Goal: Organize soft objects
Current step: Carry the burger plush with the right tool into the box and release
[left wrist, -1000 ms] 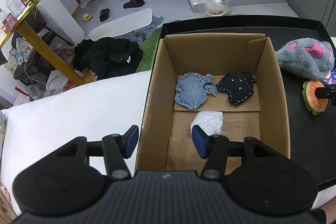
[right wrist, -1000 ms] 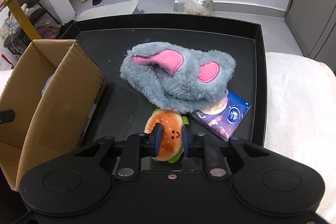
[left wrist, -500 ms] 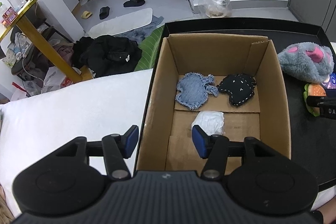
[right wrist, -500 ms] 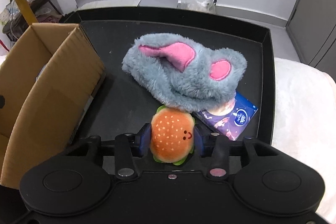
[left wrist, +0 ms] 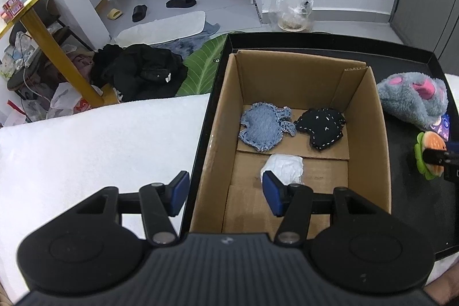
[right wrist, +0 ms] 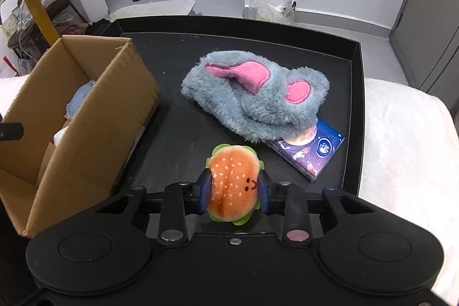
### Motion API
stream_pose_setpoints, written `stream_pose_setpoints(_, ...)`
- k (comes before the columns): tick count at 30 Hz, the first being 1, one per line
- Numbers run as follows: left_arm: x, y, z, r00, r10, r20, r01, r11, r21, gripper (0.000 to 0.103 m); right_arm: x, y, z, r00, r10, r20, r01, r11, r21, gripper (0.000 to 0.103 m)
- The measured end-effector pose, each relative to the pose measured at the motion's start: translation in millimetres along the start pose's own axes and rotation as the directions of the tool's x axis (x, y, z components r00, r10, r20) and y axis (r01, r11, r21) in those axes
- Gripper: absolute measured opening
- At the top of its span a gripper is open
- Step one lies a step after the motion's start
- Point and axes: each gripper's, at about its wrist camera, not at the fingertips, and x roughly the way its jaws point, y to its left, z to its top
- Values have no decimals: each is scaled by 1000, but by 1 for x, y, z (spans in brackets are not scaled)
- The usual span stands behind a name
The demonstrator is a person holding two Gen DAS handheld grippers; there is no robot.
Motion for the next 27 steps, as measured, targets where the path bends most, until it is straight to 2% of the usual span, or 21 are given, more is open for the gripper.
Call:
stream_pose_setpoints(8, -1, 12, 1, 1000, -24, -13, 24, 1000, 7, 55, -27, 8, 7, 998, 8, 55, -8, 1000, 1, 30)
stream_pose_setpoints(17, 4, 29, -5, 992, -124, -8, 124, 990, -65, 55, -48, 22, 12, 995, 30, 97, -31, 1000, 6, 30)
stream_pose_setpoints(27, 12, 36, -7, 987, -158, 10, 159, 982, -100, 54, -62, 51, 35, 989, 15, 144, -16, 1000, 4, 30)
